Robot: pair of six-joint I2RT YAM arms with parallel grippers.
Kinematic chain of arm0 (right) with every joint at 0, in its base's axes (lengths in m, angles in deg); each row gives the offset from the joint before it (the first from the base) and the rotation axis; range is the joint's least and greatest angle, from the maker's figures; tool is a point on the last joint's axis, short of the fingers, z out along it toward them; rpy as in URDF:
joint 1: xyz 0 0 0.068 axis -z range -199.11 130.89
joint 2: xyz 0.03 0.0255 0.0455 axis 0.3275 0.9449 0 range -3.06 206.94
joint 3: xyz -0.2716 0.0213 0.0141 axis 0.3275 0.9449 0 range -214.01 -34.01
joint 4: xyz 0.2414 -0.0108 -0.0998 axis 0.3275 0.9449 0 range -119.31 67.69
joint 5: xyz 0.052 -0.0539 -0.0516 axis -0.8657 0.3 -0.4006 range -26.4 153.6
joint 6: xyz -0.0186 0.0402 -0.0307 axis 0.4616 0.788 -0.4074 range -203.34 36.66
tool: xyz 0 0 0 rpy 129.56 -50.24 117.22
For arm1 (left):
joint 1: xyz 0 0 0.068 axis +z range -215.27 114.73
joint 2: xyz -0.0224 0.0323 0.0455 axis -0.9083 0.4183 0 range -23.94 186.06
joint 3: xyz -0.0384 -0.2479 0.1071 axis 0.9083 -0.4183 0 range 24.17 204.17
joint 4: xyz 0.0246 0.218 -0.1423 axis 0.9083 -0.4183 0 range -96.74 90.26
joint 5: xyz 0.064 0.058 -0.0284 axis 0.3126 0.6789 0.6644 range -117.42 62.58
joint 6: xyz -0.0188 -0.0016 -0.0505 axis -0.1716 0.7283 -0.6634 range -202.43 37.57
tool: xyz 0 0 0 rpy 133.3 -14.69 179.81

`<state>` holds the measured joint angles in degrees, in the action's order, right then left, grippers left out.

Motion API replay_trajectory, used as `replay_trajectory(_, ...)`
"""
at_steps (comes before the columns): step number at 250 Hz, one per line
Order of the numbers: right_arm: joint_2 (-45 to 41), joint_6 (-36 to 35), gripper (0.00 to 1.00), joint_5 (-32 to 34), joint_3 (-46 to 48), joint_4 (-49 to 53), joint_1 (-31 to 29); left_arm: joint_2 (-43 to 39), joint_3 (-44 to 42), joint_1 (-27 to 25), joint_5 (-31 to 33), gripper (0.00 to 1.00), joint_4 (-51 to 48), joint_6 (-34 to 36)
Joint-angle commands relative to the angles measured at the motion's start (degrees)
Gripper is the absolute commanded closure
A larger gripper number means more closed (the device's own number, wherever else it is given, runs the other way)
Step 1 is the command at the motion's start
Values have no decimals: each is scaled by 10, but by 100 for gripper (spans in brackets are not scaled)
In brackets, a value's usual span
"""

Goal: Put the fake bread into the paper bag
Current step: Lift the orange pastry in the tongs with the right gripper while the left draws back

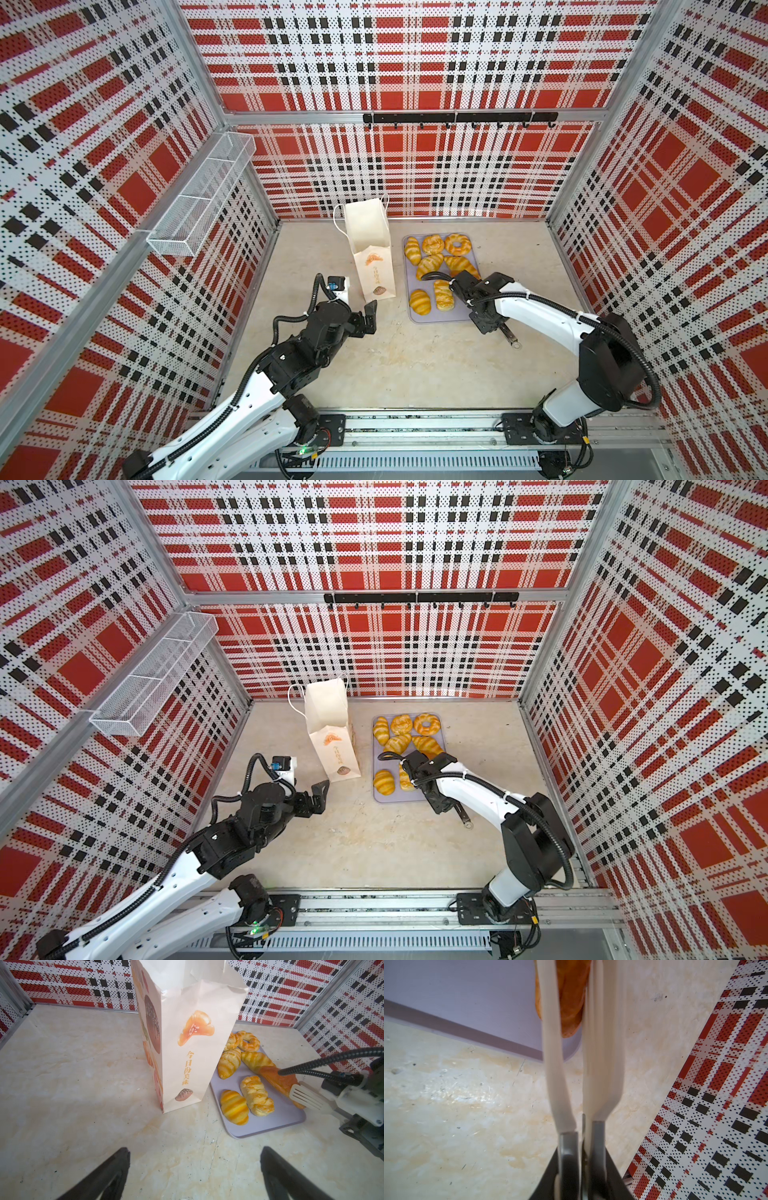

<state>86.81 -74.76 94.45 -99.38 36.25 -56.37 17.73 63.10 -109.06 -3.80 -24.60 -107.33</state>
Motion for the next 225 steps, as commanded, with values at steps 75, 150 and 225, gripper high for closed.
replay_trajectory(75,-86,-1,84,-41,-18,-8,0,-9,-52,-32,71,1,38,-32)
replay_trajectory(150,-114,-9,84,-87,-38,-33,1,10,-61,-30,65,0,43,-36)
replay_trajectory(225,-136,-21,84,-153,-80,-47,1,30,-78,0,33,0,48,-67)
